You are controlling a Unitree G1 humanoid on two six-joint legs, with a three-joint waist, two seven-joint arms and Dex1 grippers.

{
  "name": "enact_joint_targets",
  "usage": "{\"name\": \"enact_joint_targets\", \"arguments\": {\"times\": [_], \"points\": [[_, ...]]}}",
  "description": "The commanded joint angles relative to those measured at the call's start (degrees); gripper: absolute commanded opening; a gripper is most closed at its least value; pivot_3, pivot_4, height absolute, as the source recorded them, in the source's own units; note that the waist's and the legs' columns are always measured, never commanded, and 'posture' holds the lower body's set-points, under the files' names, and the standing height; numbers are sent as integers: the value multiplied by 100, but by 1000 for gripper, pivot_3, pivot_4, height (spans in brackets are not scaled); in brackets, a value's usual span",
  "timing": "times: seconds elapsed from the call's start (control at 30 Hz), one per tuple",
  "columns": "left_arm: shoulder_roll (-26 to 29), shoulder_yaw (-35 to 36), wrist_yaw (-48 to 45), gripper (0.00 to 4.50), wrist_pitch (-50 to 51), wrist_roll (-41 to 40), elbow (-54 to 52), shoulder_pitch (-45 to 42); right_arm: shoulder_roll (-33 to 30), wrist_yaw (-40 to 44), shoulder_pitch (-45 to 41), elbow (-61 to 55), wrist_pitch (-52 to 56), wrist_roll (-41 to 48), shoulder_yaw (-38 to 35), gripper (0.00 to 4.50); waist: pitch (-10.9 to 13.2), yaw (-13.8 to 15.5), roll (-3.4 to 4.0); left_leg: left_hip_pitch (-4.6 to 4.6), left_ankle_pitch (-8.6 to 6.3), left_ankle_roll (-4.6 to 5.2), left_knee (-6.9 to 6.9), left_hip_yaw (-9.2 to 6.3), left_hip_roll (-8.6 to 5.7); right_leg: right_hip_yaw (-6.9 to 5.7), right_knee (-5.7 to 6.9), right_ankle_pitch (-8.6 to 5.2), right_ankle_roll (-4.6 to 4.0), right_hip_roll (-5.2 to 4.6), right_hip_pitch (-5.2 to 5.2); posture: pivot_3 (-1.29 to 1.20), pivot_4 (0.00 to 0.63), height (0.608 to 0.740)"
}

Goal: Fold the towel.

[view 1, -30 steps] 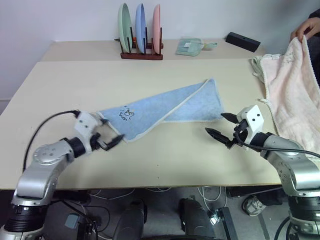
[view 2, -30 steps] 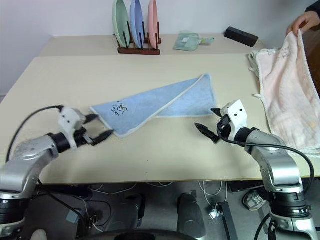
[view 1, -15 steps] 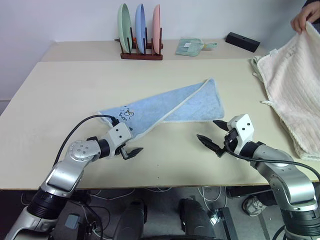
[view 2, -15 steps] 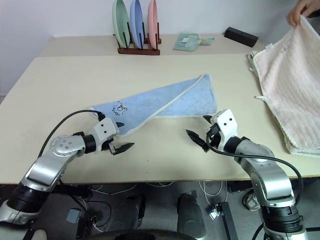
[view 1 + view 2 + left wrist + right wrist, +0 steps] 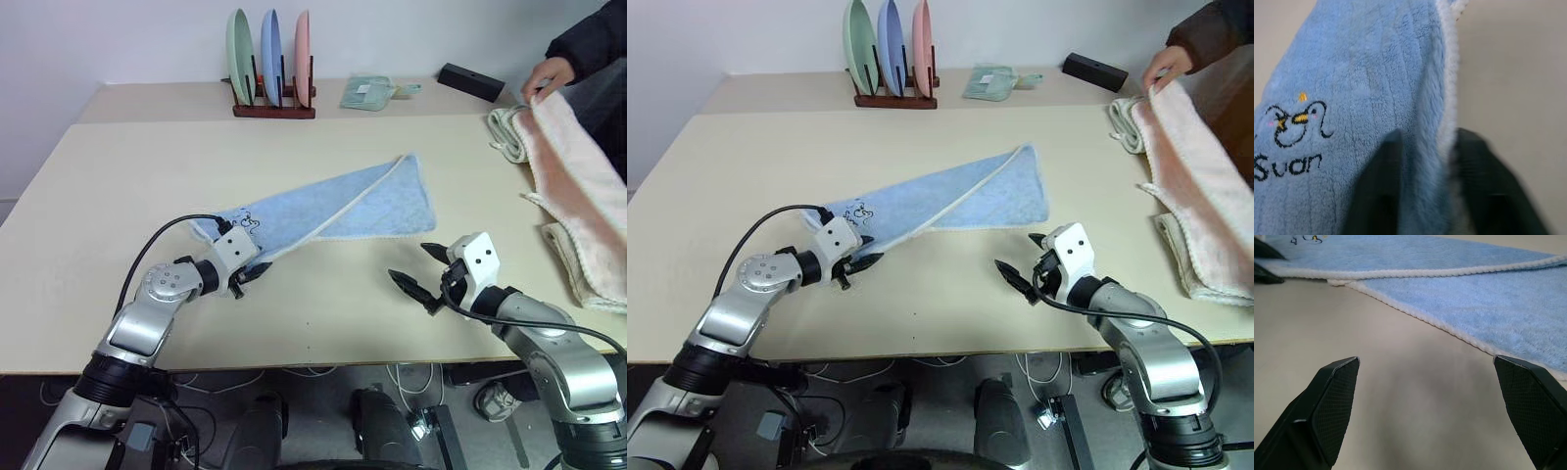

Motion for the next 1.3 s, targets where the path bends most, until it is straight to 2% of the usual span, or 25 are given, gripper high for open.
{"name": "enact_joint_targets", "arguments": {"times": [0.03,0.13,0.27,0.4,0.5,0.57,0.7,0.93,1.1,1.3], "points": [[101,230,162,51,32,170,235,45,11,-16,-3,-256,-140,-10,-102,4500,0,0,0,0,0,0,0,0,0,0,0,0,0,0,0,0,150,740],[212,357,-32,51,-458,34,-66,138,-18,0,-79,-153,-219,-76,-82,4500,0,-7,0,0,0,0,0,0,0,0,0,0,0,0,-1,0,150,740],[494,686,-389,51,-432,-305,-608,489,-117,-15,-329,54,-410,-347,-47,4500,2,7,0,-8,0,0,-2,0,1,0,-1,0,0,0,-10,0,150,740],[1216,1258,-1092,51,-734,-597,-1021,1498,-432,-237,-1017,792,-1004,-1289,205,4500,4,-64,3,-7,0,0,-6,10,2,5,-4,-1,-2,-2,-14,0,150,740],[1388,1672,-1129,51,-819,-688,-862,1855,-590,-394,-1540,1430,-1591,-1942,435,4500,6,-53,5,-8,0,0,-7,10,3,4,-4,-9,-18,-1,-15,0,150,740],[1469,1763,-977,51,-1053,-426,-553,1903,-809,-410,-1936,1994,-2193,-2620,843,4500,6,-11,4,-8,0,0,-5,10,3,4,-5,-9,-19,-2,-14,0,150,740],[1363,1741,-765,51,-1380,-222,-166,1800,-1033,-526,-2770,3322,-3540,-3748,1657,4500,6,-3,4,-9,0,0,-5,14,1,4,-9,-2,-7,-3,-13,0,150,740],[1126,1484,-625,51,-1655,-14,42,1665,-787,-979,-4575,5916,-5550,-5240,2875,4500,10,-34,10,-8,0,-1,-7,16,2,4,-7,2,-3,-3,-17,0,150,740],[975,1434,-538,51,-1688,71,93,1624,-446,-1967,-5775,7608,-6229,-6247,3549,4500,12,-33,14,-8,1,-2,-8,14,1,4,-6,2,-3,-2,-16,0,150,740],[935,1424,-502,51,-1768,141,79,1747,-38,-2522,-6711,8939,-6776,-7120,4363,4500,12,-61,17,-6,1,-2,-10,13,0,6,3,2,-4,-2,-20,0,150,740]]}}
